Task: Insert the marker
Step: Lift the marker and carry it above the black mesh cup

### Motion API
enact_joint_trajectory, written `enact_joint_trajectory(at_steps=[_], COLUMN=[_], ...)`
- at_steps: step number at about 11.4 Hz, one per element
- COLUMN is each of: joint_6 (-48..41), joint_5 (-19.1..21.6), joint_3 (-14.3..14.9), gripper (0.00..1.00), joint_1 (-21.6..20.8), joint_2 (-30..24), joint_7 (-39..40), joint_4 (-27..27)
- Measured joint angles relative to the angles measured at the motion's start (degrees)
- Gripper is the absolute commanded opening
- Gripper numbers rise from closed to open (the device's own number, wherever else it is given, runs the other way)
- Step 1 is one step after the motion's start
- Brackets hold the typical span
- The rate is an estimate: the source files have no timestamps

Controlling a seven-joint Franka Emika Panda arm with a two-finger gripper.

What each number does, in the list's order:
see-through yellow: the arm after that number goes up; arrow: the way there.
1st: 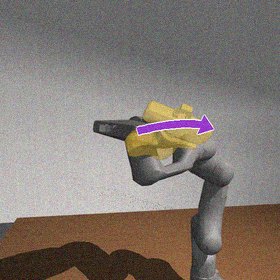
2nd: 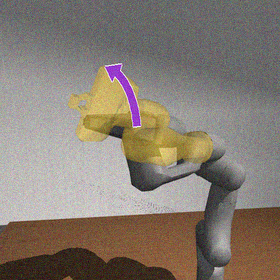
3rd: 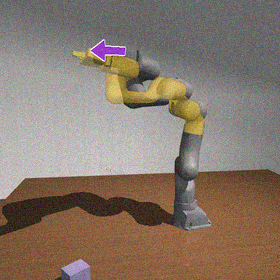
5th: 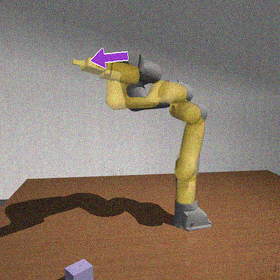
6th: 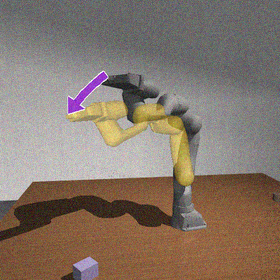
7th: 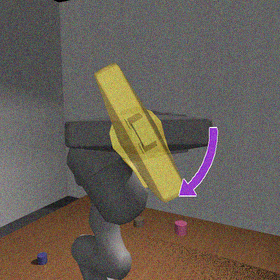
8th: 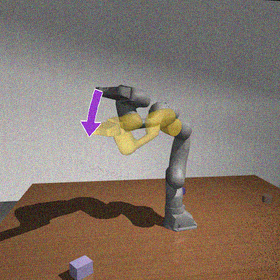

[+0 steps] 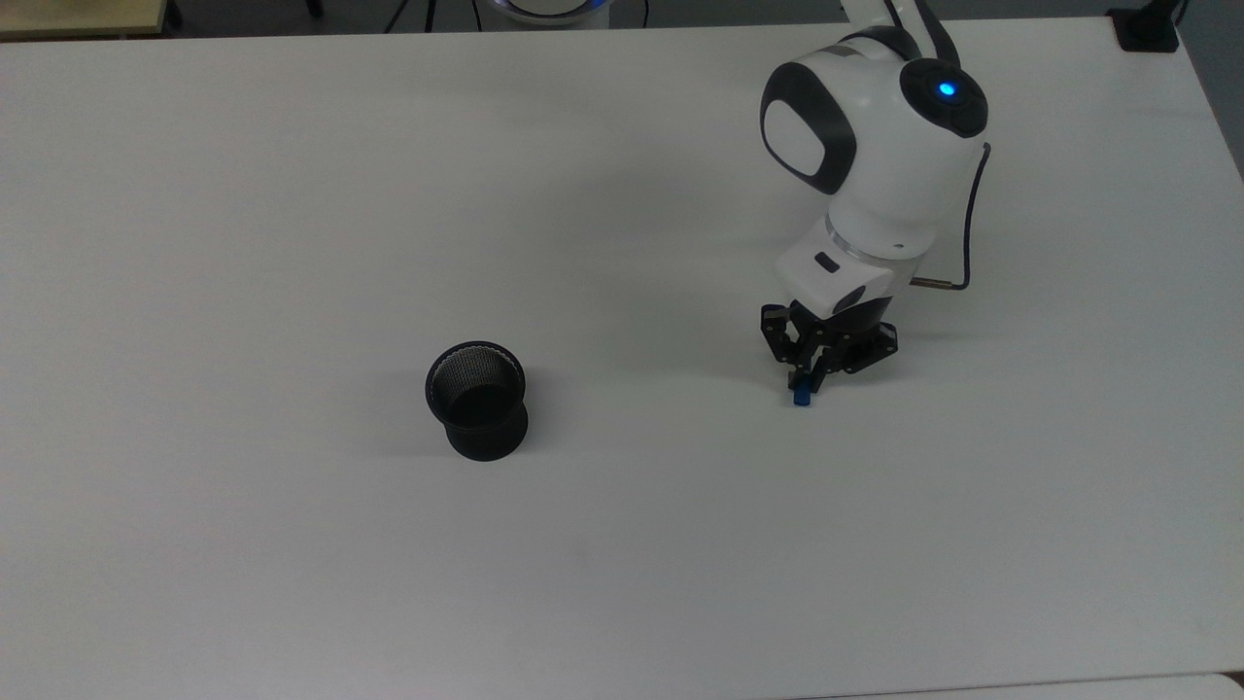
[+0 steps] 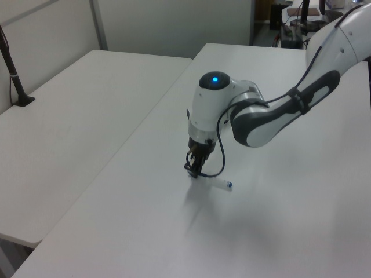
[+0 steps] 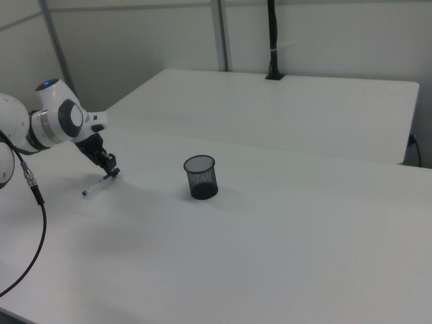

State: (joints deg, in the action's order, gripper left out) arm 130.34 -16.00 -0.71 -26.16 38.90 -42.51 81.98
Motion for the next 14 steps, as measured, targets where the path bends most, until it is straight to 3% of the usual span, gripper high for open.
enact_joint_trajectory(at_steps=[3, 7, 10, 14], joint_6=[0.00, 1.09, 15.79, 32.83], joint_5=[0.00, -3.37, -5.74, -16.84], joint_3=[0.96, 2.44, 3.61, 3.72], gripper=[0.08, 0.08, 0.08, 0.08], joint_1=[4.72, 16.26, 22.47, 28.28], joint_2=[-4.79, -13.14, -15.50, -15.73], joint_7=[0.00, 0.12, 0.12, 0.36], joint_4=[-1.76, -1.45, 4.70, 13.68])
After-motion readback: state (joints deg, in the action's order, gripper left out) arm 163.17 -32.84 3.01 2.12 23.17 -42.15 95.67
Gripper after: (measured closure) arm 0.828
